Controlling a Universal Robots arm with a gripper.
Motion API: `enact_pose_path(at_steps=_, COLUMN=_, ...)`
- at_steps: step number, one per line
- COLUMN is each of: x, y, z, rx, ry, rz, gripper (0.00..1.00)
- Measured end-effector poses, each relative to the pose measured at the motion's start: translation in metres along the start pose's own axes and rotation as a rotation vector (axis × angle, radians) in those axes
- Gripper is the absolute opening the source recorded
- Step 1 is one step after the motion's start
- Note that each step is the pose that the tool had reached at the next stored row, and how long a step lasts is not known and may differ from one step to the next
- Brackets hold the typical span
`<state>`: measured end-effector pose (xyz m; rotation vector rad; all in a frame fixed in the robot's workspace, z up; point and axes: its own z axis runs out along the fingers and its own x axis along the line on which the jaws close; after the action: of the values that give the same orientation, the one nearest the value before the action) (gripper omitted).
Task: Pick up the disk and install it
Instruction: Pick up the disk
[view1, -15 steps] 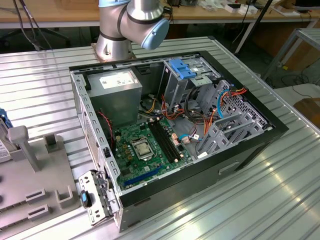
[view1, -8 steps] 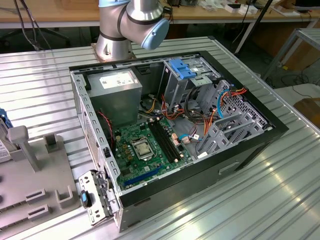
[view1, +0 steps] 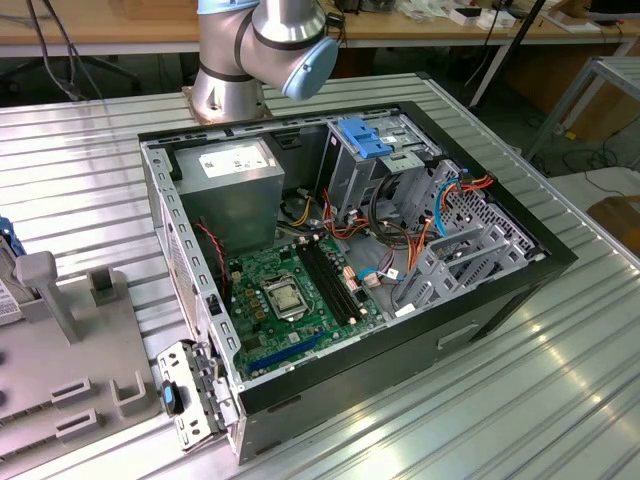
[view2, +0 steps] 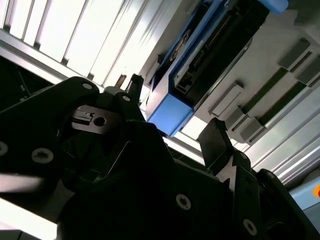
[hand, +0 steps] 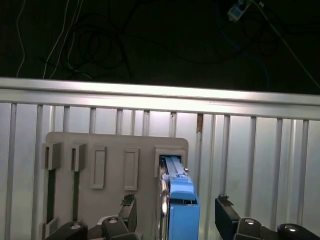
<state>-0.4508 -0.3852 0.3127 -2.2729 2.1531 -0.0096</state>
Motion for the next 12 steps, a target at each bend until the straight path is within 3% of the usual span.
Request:
enact_pose_path(at_steps=5, x=0.0000, y=0.0001, z=0.0068, rx=0.0001, ry=-0.0002, rz=0.000, gripper=0.73)
enact_pose_path(at_steps=8, x=0.0000, y=0.0001, z=0.0069, rx=-0.0002, ry=0.0000, rz=0.000, gripper=0.71)
enact_pose_path(at_steps=9, x=0.0000, y=0.0001, z=0.0069, rx=-0.0002, ry=0.0000, rz=0.000, gripper=0.64)
enact_pose_path(at_steps=12, x=0.0001, y=0.0001, z=0.0070, rx=-0.0001, ry=0.0000, rz=0.000, gripper=0.64)
